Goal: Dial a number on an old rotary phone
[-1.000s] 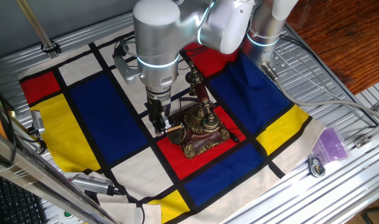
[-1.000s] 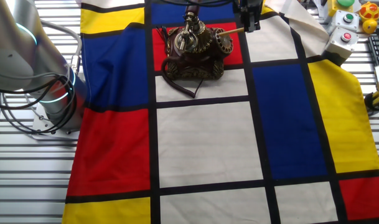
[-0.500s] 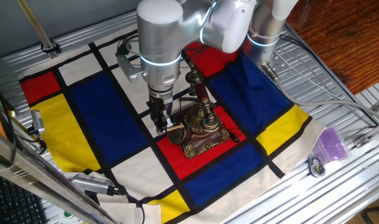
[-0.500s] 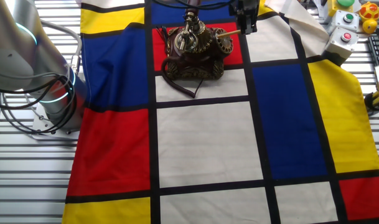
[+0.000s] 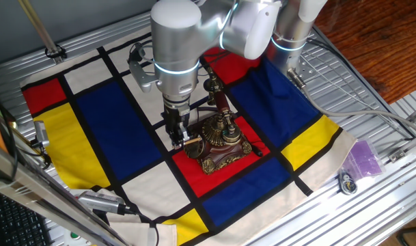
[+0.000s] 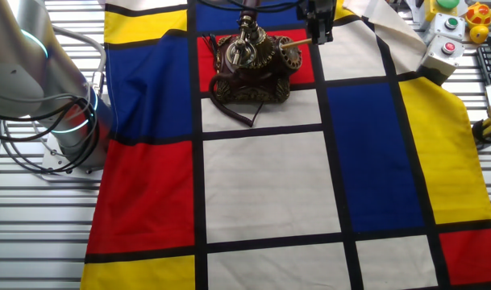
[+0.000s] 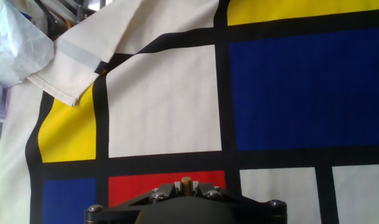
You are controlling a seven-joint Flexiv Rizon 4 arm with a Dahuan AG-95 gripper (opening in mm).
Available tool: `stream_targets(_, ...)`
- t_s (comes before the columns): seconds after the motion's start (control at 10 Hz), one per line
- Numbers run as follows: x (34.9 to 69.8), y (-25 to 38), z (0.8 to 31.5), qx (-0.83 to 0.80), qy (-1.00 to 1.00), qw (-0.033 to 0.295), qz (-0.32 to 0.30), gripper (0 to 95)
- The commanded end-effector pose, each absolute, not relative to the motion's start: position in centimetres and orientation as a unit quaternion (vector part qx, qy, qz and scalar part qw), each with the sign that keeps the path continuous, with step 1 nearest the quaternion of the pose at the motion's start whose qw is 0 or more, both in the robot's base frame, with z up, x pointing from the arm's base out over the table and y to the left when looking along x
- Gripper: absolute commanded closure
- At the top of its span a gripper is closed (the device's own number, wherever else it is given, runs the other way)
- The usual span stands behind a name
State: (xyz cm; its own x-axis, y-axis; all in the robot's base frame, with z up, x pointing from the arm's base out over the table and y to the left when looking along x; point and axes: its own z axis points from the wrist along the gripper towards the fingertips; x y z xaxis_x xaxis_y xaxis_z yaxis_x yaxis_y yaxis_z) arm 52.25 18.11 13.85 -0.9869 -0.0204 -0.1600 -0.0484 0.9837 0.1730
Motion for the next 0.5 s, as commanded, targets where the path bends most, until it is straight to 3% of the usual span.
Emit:
stream_targets(0.1,52.17,18.10,13.81,-0.013,0.993,0.077,0.089,95.0)
stream_targets(0.5,52.06,18.15,13.77,-0.004,0.993,0.079,0.093,95.0)
